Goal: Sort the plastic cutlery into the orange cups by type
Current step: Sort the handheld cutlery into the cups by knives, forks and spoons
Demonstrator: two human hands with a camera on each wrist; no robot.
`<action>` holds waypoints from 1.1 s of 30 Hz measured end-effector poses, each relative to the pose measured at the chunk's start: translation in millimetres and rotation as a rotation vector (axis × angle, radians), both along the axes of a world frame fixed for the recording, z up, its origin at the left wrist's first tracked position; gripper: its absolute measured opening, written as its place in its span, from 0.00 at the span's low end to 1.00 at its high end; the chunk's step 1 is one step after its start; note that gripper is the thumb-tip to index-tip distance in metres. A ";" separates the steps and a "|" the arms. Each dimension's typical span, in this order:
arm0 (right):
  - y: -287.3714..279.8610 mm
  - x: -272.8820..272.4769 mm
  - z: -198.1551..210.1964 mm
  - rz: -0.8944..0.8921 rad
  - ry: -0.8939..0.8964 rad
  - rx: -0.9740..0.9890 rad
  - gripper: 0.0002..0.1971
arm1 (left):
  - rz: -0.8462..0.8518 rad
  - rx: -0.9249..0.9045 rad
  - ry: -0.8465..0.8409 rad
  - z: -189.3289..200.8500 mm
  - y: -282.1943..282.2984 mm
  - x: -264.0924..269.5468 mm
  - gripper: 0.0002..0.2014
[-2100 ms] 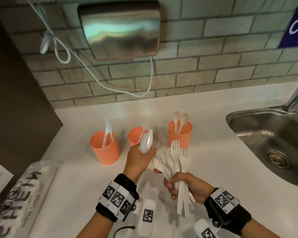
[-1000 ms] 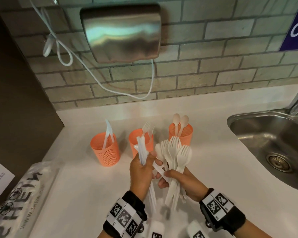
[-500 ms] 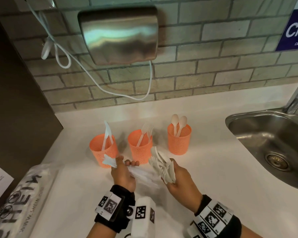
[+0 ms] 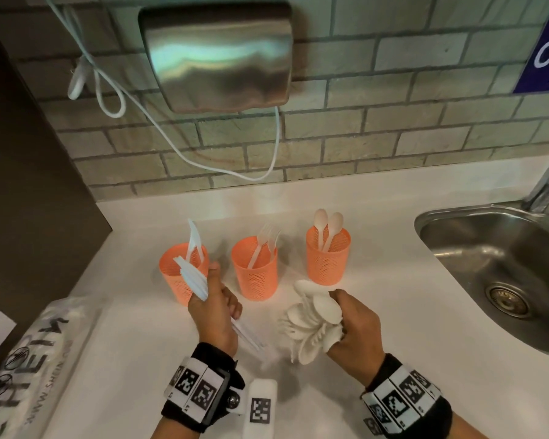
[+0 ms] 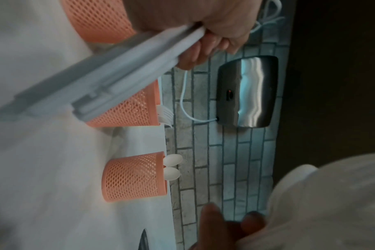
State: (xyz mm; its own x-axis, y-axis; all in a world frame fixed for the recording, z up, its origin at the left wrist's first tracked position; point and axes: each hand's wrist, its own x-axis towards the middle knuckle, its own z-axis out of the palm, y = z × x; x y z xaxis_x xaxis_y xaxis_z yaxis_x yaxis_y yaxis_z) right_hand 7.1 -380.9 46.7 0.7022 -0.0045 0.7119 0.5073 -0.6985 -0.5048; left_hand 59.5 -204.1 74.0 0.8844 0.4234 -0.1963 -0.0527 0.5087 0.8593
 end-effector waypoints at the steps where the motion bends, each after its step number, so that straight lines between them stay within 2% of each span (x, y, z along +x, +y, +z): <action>1: -1.9 0.8 -0.8 0.029 -0.012 0.034 0.10 | -0.012 0.016 -0.023 1.9 -2.1 -0.8 0.20; 5: -7.4 4.6 -5.7 0.129 -0.028 0.178 0.11 | -0.062 0.045 -0.090 5.2 -5.8 -2.9 0.17; 8: -6.5 6.2 -4.7 0.171 0.025 0.267 0.10 | -0.075 0.051 -0.113 3.9 -3.7 -2.6 0.17; 11: -1.1 5.9 -0.1 0.252 0.162 0.429 0.07 | -0.062 0.113 -0.130 4.1 -2.5 -1.1 0.18; 14: 4.1 9.1 -1.4 0.280 0.273 0.519 0.03 | -0.016 0.317 -0.201 13.9 4.2 8.2 0.19; 17: 5.8 15.9 -2.1 0.220 0.408 0.560 0.09 | 0.060 0.511 -0.307 36.9 22.0 25.8 0.20; 19: 6.6 19.3 1.9 0.233 0.518 0.585 0.10 | 0.123 0.553 -0.344 53.7 36.4 42.3 0.20; 22: 8.5 20.9 7.7 0.279 0.677 0.678 0.12 | 0.217 0.521 -0.398 74.4 58.4 72.0 0.16; 27: 11.2 20.0 13.5 0.311 0.849 0.861 0.10 | 0.270 0.466 -0.382 81.0 88.6 107.2 0.18; 33: 10.2 20.3 15.2 0.274 0.840 0.873 0.10 | 0.195 0.611 -0.273 48.6 87.4 122.9 0.18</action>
State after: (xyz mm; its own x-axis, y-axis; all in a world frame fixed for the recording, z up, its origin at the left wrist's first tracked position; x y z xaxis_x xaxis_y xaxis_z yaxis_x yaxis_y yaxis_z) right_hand 27.4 -370.7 62.0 0.9915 -0.0321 -0.1259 -0.1216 0.1117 -0.9863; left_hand 182.4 -116.8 122.6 0.7647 0.5436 0.3460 -0.3488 -0.1024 0.9316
